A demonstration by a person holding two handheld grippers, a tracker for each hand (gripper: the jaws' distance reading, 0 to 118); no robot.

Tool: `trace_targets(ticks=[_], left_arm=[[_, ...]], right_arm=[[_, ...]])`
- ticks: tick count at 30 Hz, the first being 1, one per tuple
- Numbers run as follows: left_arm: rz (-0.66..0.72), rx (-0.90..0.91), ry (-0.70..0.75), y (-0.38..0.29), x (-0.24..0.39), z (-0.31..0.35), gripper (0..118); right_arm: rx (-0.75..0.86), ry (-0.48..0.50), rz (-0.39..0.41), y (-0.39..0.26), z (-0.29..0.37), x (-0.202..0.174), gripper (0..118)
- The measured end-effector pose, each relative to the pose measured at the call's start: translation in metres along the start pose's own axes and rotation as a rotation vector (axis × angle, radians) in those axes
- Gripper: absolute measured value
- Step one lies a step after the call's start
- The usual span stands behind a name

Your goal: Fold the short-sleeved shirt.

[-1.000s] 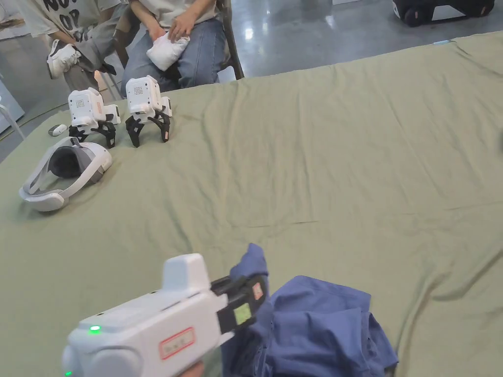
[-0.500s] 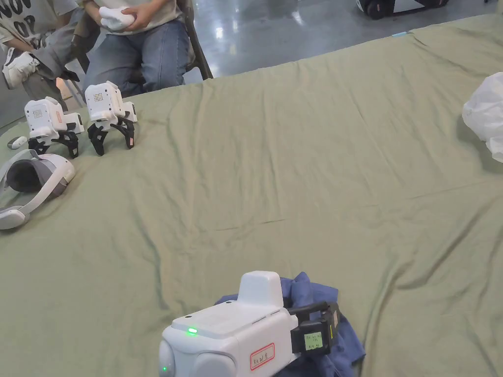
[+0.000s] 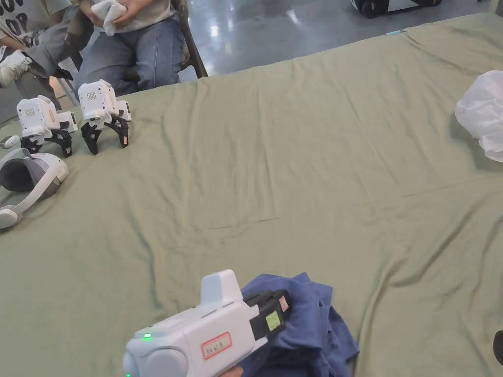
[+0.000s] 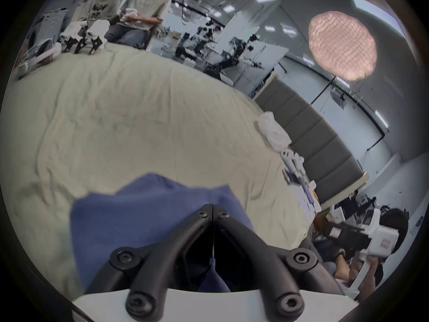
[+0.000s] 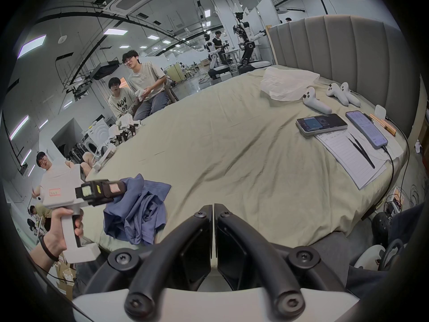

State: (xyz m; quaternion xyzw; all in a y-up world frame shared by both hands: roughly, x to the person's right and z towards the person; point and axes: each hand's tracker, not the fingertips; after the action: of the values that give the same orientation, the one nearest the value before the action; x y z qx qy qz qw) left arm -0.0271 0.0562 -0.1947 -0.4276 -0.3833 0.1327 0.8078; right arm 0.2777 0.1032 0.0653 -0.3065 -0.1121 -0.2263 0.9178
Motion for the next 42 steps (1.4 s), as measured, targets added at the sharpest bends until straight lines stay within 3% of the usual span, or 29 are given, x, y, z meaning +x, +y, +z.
trace_targets(ticks=[12,19,22,24,26,31,33,39,42], left_arm=[[-0.072,-0.069,0.02,-0.026,0.02,-0.025,0],[-0.116,-0.072,0.041,-0.026,0.024,-0.028,1],[-0.074,-0.037,0.053,-0.018,0.024,-0.012,18],[-0.057,0.033,0.02,-0.011,0.022,0.008,59],[-0.055,0.098,0.021,-0.006,0.017,0.028,81],[0.062,0.201,0.066,0.005,-0.022,0.078,83],[0.128,0.233,0.064,0.002,-0.042,0.093,88],[0.242,0.256,0.084,-0.016,-0.08,0.113,96],[0.347,0.256,0.029,-0.024,-0.098,0.112,97]], right_arm=[[-0.051,0.006,-0.001,-0.013,-0.01,-0.003,0],[-0.099,0.057,0.05,-0.017,-0.025,-0.025,0],[-0.107,0.09,0.082,-0.01,-0.037,-0.037,0],[-0.111,0.136,0.123,-0.003,-0.046,-0.052,0],[-0.113,0.168,0.16,0.002,-0.055,-0.066,0],[-0.139,0.283,0.271,0.017,-0.085,-0.109,0],[-0.185,0.301,0.313,0.02,-0.104,-0.125,0],[-0.277,0.272,0.395,0.014,-0.144,-0.148,0],[-0.341,0.182,0.392,0.005,-0.157,-0.141,0]])
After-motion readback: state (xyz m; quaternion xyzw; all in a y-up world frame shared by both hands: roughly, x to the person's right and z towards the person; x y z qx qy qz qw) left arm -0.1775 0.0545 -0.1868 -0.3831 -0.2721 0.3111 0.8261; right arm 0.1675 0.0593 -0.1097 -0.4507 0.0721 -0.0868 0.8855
